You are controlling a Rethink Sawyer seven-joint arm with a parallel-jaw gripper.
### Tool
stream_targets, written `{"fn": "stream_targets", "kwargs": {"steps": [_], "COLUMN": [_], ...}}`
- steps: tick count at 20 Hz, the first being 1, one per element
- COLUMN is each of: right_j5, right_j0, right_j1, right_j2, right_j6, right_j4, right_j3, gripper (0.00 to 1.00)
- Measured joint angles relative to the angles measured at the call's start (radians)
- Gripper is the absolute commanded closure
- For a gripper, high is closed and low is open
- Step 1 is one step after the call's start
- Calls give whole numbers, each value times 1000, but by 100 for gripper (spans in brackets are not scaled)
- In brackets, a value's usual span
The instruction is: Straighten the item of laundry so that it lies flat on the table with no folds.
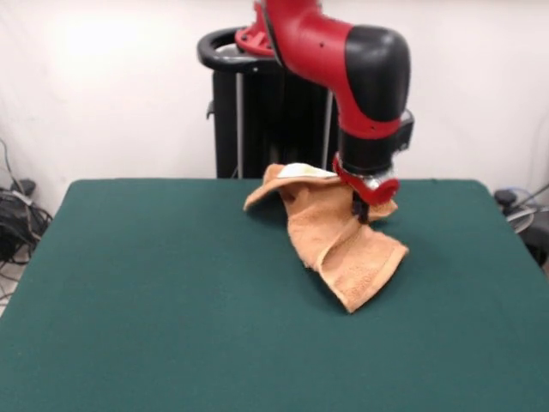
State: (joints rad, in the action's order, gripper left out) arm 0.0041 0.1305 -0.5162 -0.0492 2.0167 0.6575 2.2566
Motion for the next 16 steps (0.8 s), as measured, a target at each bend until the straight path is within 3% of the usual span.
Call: {"fn": "stream_targets", "kwargs": {"steps": [6, 8, 16], "right_j5": [98, 205, 433], "right_j0": [-80, -139, -246], "right_j1": [-54, -88, -145], "right_j2": [113, 185, 330], "right_j6": [0, 0, 0], "right_j4": [-5, -20, -53], "right_j3": [13, 6, -45], "gripper": [100, 100, 100]}}
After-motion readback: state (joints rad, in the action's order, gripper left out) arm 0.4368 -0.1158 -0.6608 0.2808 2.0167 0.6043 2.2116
